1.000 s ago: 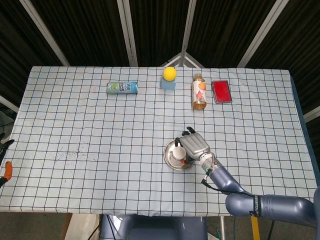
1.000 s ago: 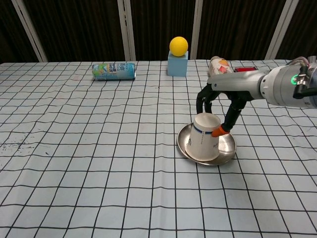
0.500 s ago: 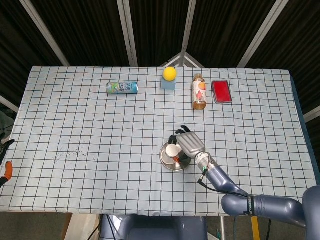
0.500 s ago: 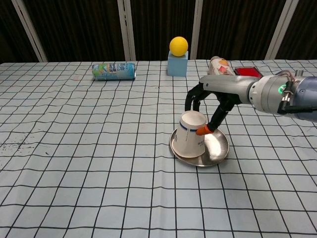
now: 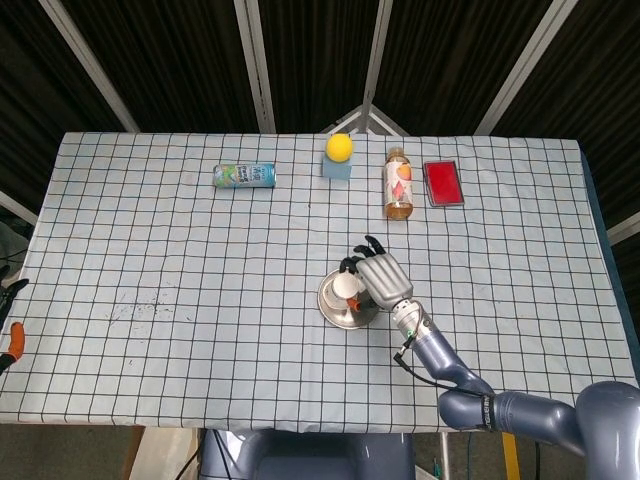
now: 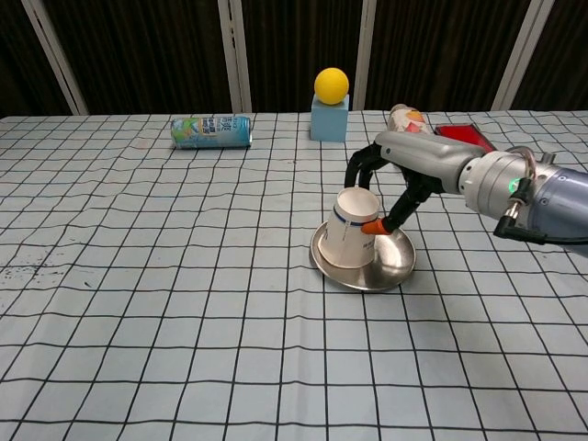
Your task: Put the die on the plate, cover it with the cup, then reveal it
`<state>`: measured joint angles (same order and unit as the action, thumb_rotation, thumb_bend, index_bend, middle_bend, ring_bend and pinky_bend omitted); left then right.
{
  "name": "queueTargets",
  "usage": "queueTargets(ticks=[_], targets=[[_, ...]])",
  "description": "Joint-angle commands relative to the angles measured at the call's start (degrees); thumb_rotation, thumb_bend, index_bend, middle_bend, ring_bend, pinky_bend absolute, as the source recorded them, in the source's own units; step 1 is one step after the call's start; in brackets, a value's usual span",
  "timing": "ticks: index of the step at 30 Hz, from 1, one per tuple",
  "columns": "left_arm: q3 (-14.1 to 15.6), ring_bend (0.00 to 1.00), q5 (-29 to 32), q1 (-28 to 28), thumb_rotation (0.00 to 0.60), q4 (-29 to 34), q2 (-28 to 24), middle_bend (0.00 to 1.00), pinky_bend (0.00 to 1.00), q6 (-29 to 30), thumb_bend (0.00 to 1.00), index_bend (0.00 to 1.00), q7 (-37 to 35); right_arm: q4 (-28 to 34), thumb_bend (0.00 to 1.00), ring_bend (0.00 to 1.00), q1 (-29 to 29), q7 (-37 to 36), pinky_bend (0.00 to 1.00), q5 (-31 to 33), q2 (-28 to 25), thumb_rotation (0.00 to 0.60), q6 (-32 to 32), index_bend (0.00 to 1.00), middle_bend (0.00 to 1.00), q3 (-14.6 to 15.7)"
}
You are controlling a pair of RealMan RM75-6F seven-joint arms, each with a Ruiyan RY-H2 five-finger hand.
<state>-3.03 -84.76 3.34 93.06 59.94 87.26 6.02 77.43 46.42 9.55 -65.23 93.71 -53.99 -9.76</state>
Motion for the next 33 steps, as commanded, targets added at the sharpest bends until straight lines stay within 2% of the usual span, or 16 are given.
queueTargets(ticks=[1,5,10,20,26,33], targets=[[0.01,0.00,0.01,0.01,0.600,0.05,0.03,0.00,0.00,-0.02,0.84,0.14,0.13,-0.35,0.49,0.20,-0.17,0.53,0.00,-0.40,-0.08,0.600,0.06,0.71,0.46,0.43],[0.08,0.00,-0.03,0.03,0.600,0.18,0.12,0.00,0.00,-0.06,0.84,0.14,0.54,0.68,0.49,0.20,0.03,2.52,0.00,-0.44,-1.71,0.600,1.51,0.77,0.46,1.29],[0.09,0.00,0.06,0.01,0.600,0.34,0.15,0.00,0.00,-0.11,0.84,0.14,0.77,3.08,0.49,0.20,0.67,5.85,0.00,0.02,-4.21,0.600,3.55,0.78,0.46,2.19],[0.12,0.00,-0.05,-0.07,0.600,0.51,0.02,0.00,0.00,0.06,0.84,0.14,0.63,14.20,0.49,0.20,3.88,10.39,0.00,7.24,-12.21,0.600,12.47,0.78,0.48,2.72],[0.23,0.00,-0.23,-0.10,0.600,0.56,-0.14,0.00,0.00,0.05,0.84,0.14,0.23,17.25,0.49,0.20,5.02,6.72,0.00,12.08,-13.53,0.600,16.51,0.78,0.48,1.57],[0.25,0.00,-0.26,0.01,0.600,0.48,-0.16,0.00,0.00,-0.17,0.84,0.14,0.06,16.73,0.49,0.20,4.40,0.92,0.00,11.38,-12.08,0.600,17.45,0.78,0.48,-0.01]])
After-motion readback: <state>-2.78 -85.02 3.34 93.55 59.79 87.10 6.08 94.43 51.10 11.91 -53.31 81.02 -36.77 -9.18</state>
